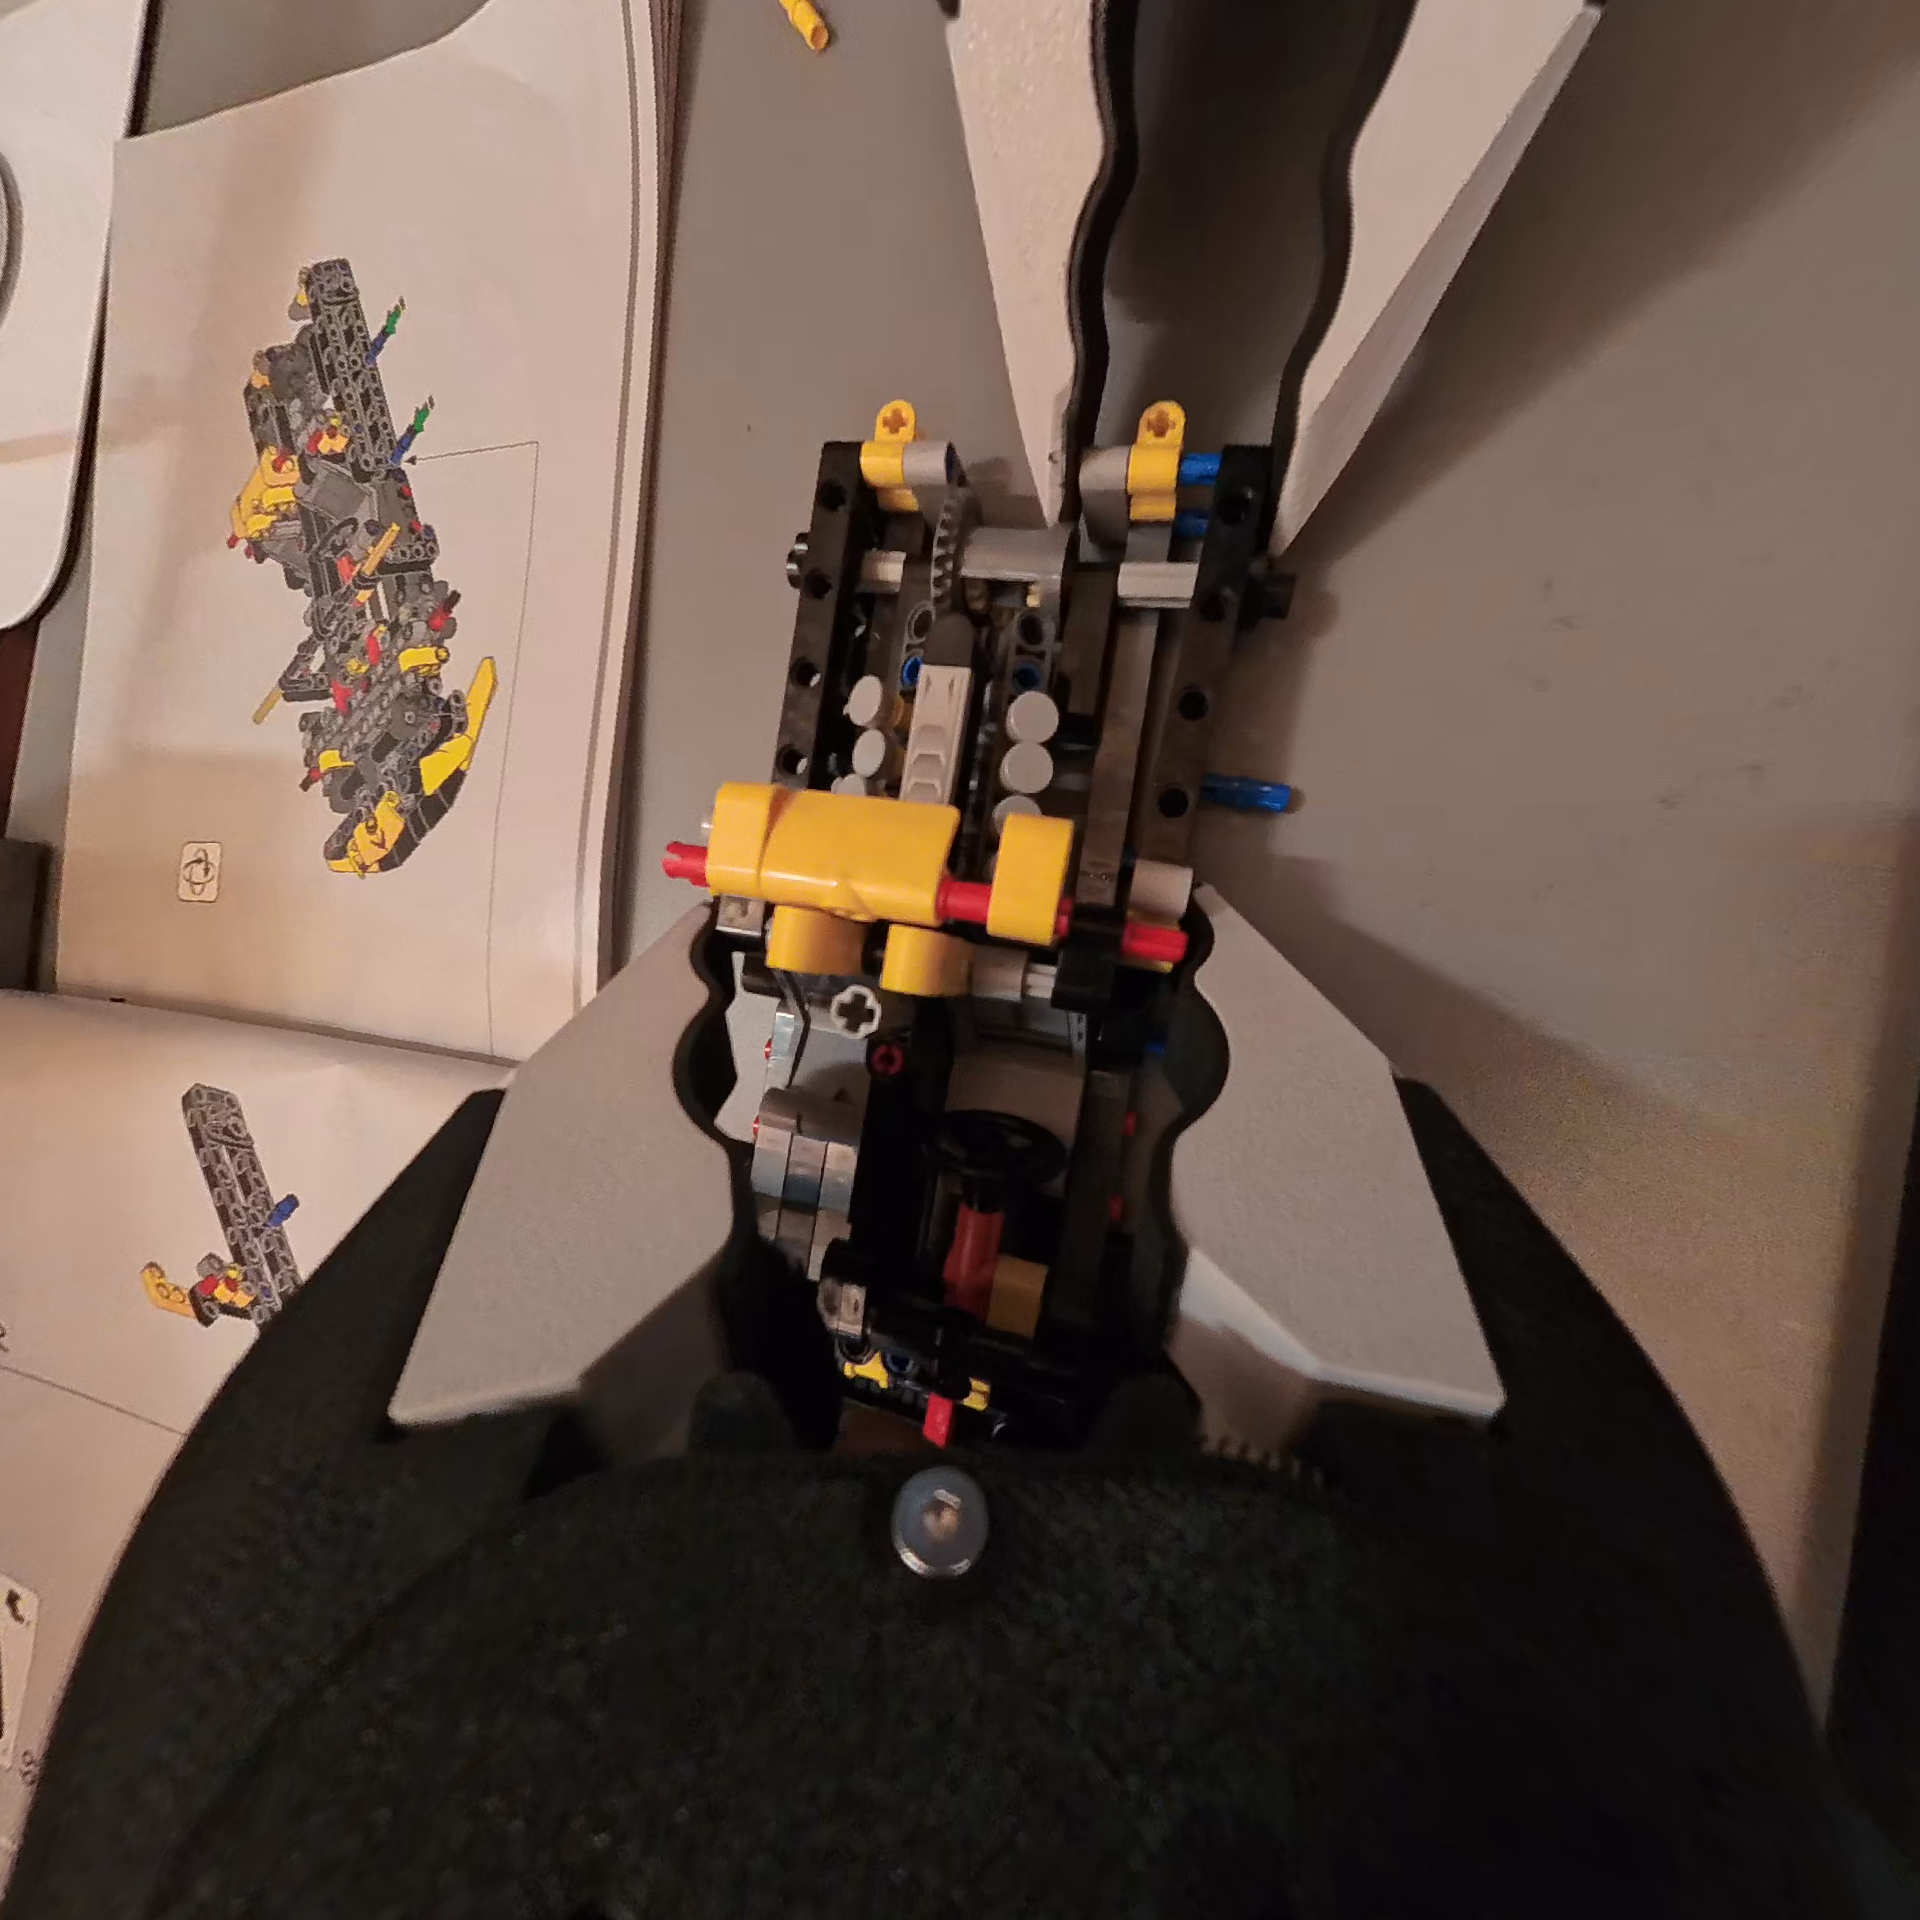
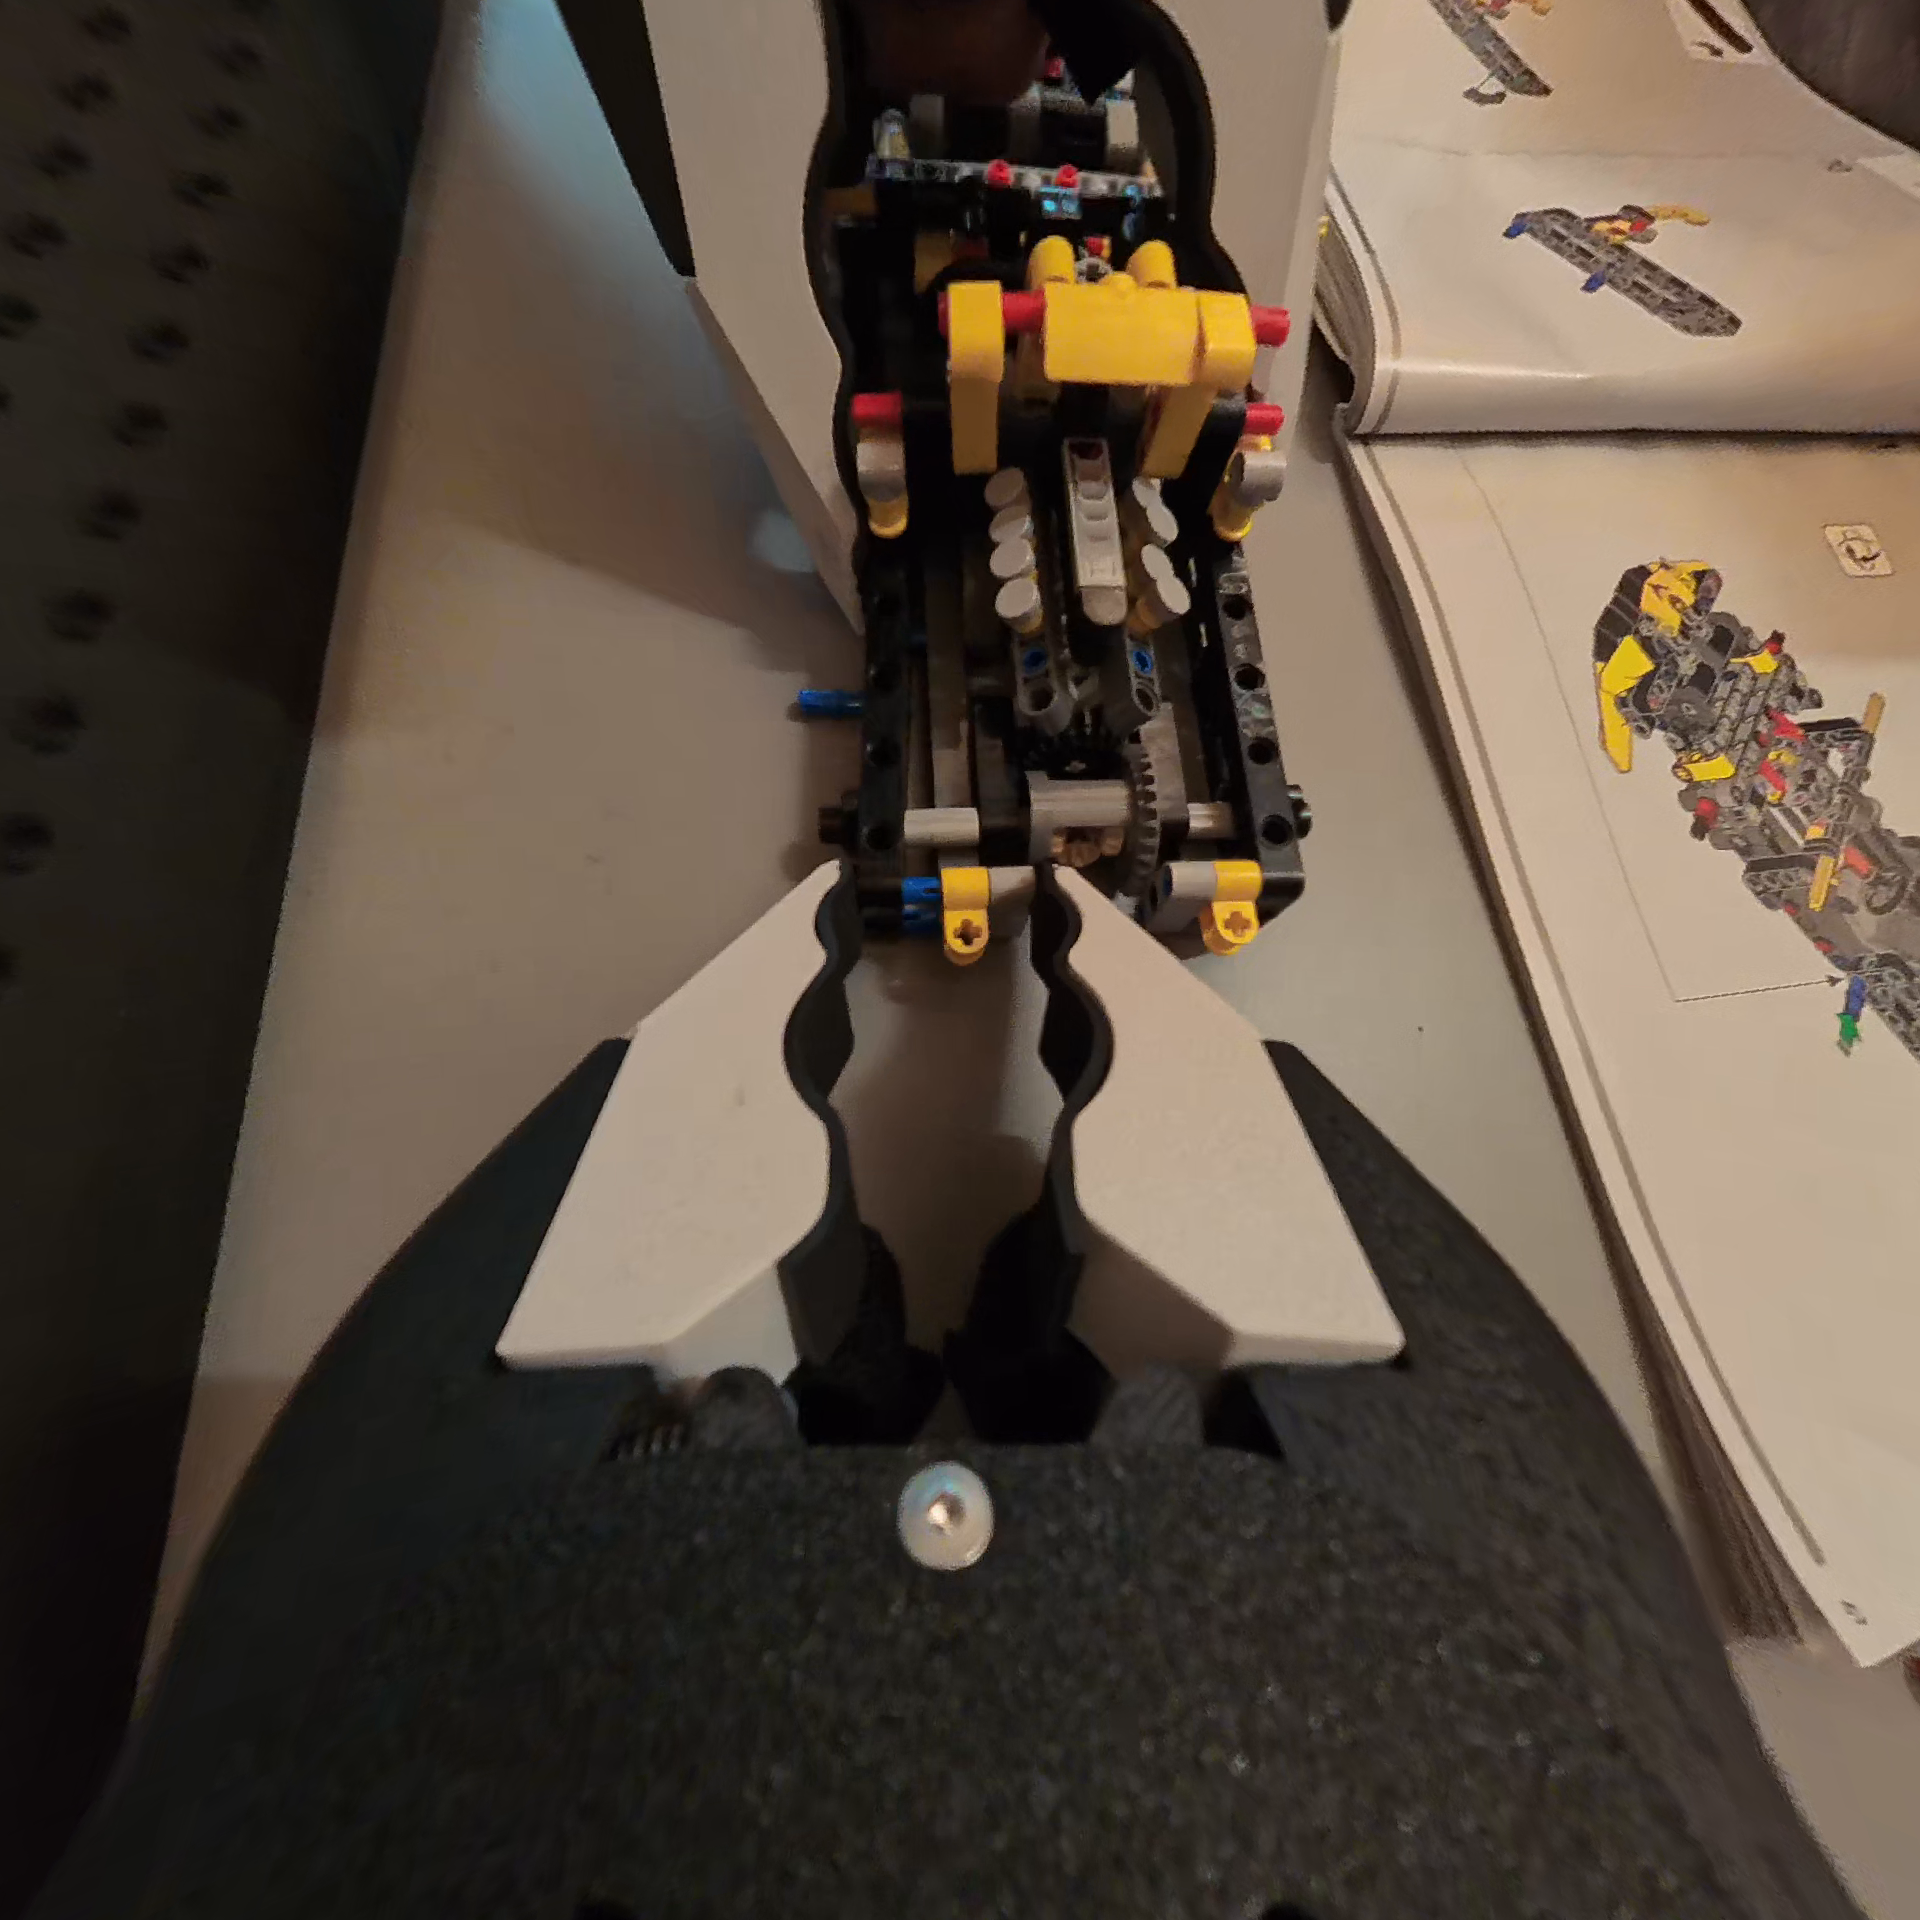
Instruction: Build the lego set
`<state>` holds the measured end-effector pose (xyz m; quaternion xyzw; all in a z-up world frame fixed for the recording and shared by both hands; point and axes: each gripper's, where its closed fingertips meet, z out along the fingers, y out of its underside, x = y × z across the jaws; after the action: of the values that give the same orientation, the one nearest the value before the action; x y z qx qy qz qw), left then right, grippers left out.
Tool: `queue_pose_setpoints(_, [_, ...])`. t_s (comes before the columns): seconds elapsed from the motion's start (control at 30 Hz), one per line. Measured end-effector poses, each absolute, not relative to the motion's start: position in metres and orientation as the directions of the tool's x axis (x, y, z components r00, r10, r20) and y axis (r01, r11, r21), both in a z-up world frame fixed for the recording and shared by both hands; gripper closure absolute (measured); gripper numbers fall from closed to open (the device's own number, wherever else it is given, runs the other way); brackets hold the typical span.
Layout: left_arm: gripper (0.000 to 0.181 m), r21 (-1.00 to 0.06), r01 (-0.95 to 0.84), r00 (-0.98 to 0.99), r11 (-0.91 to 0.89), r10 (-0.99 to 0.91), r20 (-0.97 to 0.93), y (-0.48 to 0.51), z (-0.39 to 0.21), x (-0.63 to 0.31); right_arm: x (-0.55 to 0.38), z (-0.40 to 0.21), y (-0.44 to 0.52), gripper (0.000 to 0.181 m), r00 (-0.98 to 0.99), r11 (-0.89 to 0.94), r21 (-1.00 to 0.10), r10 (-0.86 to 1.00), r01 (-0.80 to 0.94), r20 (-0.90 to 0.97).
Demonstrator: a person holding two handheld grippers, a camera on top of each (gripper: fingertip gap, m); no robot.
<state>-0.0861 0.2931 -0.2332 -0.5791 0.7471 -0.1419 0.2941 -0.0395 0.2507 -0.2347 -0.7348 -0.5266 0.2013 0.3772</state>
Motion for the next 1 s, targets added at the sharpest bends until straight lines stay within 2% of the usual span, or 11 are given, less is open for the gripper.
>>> queue_pose_setpoints(0.13, [0.096,-0.551,-0.793,-0.117,0.258,-0.953,-0.278,0.296,-0.229,-0.087,-0.037,-0.229,0.253,0.149,0.348,-0.135,-0.717,0.924,0.684,0.158])
queue_pose_setpoints(0.3, [0.090,-0.525,-0.800,-0.116,0.291,-0.933,-0.340,0.299,-0.207,-0.101,-0.044,-0.191,0.252,0.149,0.338,-0.099,-0.770,0.928,0.631,0.157])
queue_pose_setpoints(0.37, [0.091,-0.520,-0.801,-0.132,0.297,-0.934,-0.331,0.296,-0.191,-0.111,-0.039,-0.190,0.256,0.149,0.326,-0.066,-0.711,0.916,0.700,0.236])
queue_pose_setpoints(0.5, [0.091,-0.567,-0.776,-0.148,0.276,-0.954,-0.262,0.291,-0.176,-0.117,-0.038,-0.190,0.255,0.149,0.323,-0.072,-0.693,0.915,0.717,0.240])
queue_pose_setpoints(0.6, [0.090,-0.645,-0.728,-0.153,0.233,-0.972,-0.179,0.279,-0.159,-0.095,-0.036,-0.179,0.255,0.149,0.325,-0.046,-0.681,0.901,0.731,0.288])
queue_pose_setpoints(0.73, [0.082,-0.555,-0.783,-0.165,0.282,-0.953,-0.252,0.288,-0.155,-0.084,-0.031,-0.169,0.256,0.149,0.332,-0.047,-0.643,0.884,0.764,0.329])
queue_pose_setpoints(0.9, [0.082,-0.645,-0.714,-0.147,0.273,-0.959,-0.243,0.290,-0.104,-0.074,-0.037,-0.156,0.256,0.149,0.327,-0.017,-0.641,0.870,0.767,0.369])
queue_pose_setpoints(1.0, [0.082,-0.577,-0.753,-0.195,0.317,-0.944,-0.265,0.282,-0.123,-0.063,-0.046,-0.144,0.254,0.149,0.321,0.007,-0.659,0.870,0.752,0.375])
